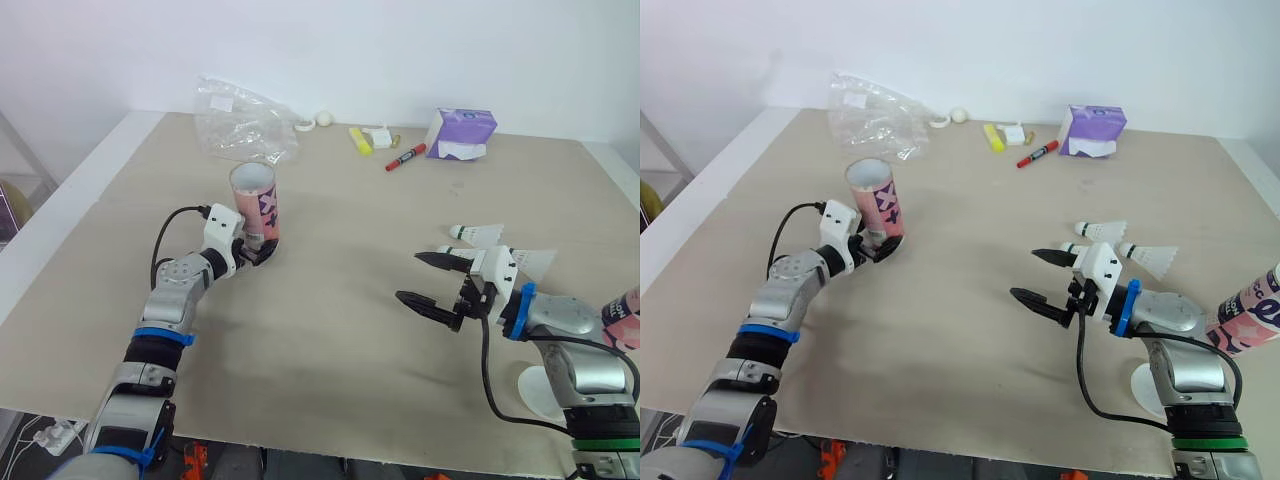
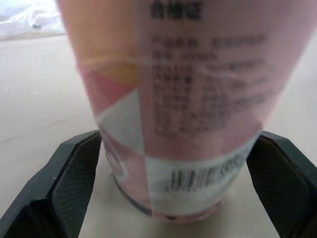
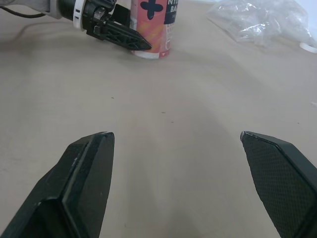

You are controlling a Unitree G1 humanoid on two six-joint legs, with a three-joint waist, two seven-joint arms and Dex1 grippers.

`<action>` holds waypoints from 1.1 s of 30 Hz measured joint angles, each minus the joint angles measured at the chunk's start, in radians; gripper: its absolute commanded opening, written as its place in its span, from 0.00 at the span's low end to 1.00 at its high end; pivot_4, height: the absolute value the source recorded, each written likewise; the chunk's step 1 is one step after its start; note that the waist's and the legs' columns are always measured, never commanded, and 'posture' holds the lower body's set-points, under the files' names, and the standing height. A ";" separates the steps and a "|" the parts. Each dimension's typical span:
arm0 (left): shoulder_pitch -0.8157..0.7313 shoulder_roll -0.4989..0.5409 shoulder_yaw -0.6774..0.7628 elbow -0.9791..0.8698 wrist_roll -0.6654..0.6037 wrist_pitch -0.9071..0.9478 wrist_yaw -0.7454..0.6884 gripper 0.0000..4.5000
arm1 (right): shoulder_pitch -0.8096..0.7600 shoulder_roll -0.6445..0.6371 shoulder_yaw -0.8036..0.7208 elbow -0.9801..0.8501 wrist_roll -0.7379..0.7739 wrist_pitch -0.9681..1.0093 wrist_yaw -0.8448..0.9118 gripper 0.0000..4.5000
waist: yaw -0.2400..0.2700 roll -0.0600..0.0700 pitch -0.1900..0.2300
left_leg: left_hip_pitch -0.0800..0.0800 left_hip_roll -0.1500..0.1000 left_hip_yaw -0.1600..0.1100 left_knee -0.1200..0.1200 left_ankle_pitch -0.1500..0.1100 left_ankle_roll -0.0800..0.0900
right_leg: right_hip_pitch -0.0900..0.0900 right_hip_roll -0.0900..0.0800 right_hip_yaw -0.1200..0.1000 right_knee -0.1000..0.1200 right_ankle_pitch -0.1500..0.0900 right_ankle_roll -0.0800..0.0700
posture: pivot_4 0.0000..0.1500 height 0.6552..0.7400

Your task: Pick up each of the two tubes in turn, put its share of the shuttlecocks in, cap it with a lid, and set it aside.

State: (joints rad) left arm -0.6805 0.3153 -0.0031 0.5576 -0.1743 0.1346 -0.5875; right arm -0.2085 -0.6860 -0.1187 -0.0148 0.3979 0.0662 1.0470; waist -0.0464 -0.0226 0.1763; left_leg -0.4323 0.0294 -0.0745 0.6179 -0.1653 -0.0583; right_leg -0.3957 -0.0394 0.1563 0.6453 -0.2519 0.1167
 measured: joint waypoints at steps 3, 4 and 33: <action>-0.044 -0.013 0.000 0.072 0.005 -0.043 -0.022 1.00 | 0.000 0.000 0.000 0.000 -0.001 0.000 -0.003 0.98 | 0.000 0.000 0.000 | 0.000 0.000 0.000 0.000 0.000 0.000 | 0.000 0.000 0.000 0.000 0.000 0.000 | 1.00 1.00; -0.062 -0.020 0.000 0.102 0.008 -0.059 -0.034 1.00 | 0.000 0.000 0.000 -0.002 -0.001 0.000 -0.003 0.98 | 0.000 0.000 0.000 | 0.000 0.000 0.000 0.000 0.000 0.000 | 0.000 0.000 0.000 0.000 0.000 0.000 | 1.00 1.00; -0.190 -0.062 0.031 0.454 0.036 -0.312 -0.126 0.87 | 0.028 0.026 -0.004 -0.139 0.119 0.149 -0.024 1.00 | 0.000 0.000 0.000 | -0.002 0.000 -0.003 0.000 0.000 0.000 | -0.001 0.001 0.000 0.000 0.000 0.001 | 1.00 1.00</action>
State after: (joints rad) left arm -0.8710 0.2537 0.0280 1.0121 -0.1385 -0.1778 -0.7131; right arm -0.1803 -0.6599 -0.1224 -0.1538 0.5167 0.2153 1.0228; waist -0.0467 -0.0227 0.1764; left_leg -0.4345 0.0290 -0.0772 0.6177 -0.1652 -0.0584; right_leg -0.3968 -0.0383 0.1564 0.6455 -0.2522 0.1175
